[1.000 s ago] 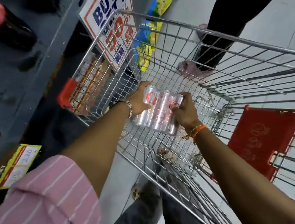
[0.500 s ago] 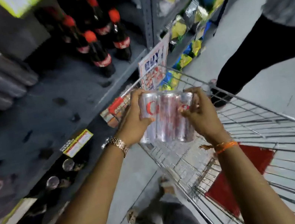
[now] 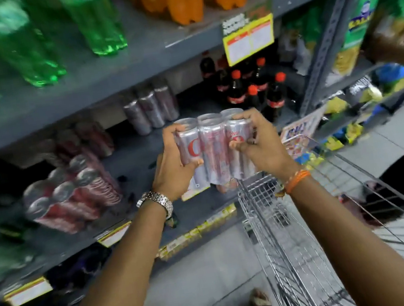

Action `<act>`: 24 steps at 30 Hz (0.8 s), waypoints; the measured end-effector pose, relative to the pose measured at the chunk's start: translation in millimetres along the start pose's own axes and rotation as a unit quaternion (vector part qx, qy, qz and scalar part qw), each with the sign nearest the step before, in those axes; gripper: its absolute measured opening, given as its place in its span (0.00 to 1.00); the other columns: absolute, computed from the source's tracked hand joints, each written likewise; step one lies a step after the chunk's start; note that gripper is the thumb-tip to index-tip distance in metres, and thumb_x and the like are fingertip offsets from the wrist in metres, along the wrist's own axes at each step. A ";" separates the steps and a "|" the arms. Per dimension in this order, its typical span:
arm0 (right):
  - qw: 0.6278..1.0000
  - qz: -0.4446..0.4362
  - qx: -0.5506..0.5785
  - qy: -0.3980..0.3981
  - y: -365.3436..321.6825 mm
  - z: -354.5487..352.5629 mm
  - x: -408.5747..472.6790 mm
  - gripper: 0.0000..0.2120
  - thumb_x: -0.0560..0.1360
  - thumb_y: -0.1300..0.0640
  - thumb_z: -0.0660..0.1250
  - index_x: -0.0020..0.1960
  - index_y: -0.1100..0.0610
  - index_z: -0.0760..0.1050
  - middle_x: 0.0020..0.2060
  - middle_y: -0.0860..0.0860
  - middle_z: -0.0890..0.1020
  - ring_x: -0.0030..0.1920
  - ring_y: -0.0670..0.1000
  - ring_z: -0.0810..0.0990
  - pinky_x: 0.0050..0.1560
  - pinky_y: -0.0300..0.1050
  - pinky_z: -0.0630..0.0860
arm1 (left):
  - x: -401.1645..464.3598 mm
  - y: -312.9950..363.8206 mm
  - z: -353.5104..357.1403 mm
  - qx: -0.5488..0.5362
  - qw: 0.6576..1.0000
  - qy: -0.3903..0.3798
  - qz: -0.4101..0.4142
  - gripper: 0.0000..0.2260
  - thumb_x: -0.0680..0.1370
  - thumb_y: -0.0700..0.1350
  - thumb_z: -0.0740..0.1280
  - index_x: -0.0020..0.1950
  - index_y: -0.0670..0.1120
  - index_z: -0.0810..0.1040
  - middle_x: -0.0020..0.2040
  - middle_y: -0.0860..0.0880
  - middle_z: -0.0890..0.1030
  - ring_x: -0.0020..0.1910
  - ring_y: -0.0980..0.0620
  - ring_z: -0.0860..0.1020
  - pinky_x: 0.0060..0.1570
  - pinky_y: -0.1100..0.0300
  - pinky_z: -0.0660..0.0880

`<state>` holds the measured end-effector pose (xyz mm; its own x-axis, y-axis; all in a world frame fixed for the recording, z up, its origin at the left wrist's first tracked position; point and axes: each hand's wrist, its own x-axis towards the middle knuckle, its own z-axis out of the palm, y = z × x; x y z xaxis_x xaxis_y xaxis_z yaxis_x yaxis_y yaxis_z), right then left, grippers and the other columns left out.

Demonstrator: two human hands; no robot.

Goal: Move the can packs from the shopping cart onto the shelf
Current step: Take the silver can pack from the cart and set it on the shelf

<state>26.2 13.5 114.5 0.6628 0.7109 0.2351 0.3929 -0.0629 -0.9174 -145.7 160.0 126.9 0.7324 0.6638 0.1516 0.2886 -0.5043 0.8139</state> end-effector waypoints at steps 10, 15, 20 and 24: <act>0.998 -0.017 -0.044 -0.051 24.8 93.0 54.8 0.27 0.70 0.62 0.78 0.60 0.41 0.73 0.59 0.54 0.78 0.59 0.53 0.77 0.62 0.49 0.77 | 27.7 -66.7 -24.6 0.041 0.990 0.117 -0.071 0.29 0.69 0.34 0.74 0.62 0.46 0.62 0.49 0.50 0.78 0.47 0.46 0.80 0.44 0.53 0.76; 0.995 -0.047 -0.081 -0.045 48.6 110.4 67.8 0.26 0.70 0.62 0.78 0.60 0.41 0.72 0.58 0.55 0.77 0.54 0.42 0.71 0.56 0.23 0.66 | 39.1 -91.1 -16.4 0.059 0.986 0.142 -0.067 0.27 0.67 0.34 0.74 0.60 0.44 0.64 0.56 0.43 0.78 0.54 0.41 0.79 0.53 0.45 0.76; 0.991 -0.085 -0.095 -0.038 63.7 112.8 69.7 0.21 0.76 0.59 0.75 0.63 0.47 0.70 0.57 0.54 0.73 0.53 0.39 0.69 0.60 0.19 0.64 | 47.6 -104.1 -7.3 0.082 0.984 0.149 -0.051 0.31 0.67 0.35 0.75 0.55 0.54 0.59 0.56 0.44 0.75 0.54 0.43 0.76 0.55 0.46 0.76; 0.989 -0.074 -0.106 -0.065 61.0 109.0 67.6 0.25 0.76 0.58 0.73 0.71 0.54 0.70 0.65 0.57 0.74 0.61 0.44 0.71 0.68 0.37 0.71 | 49.2 -116.0 -9.0 0.037 0.987 0.132 -0.079 0.33 0.67 0.32 0.74 0.63 0.48 0.60 0.58 0.48 0.76 0.54 0.49 0.79 0.57 0.57 0.77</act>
<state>25.5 134.0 39.4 0.5053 0.8071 0.3054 0.6134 -0.0870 -0.7850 -148.7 256.1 45.1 0.4911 0.8533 0.1752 0.4372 -0.4154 0.7977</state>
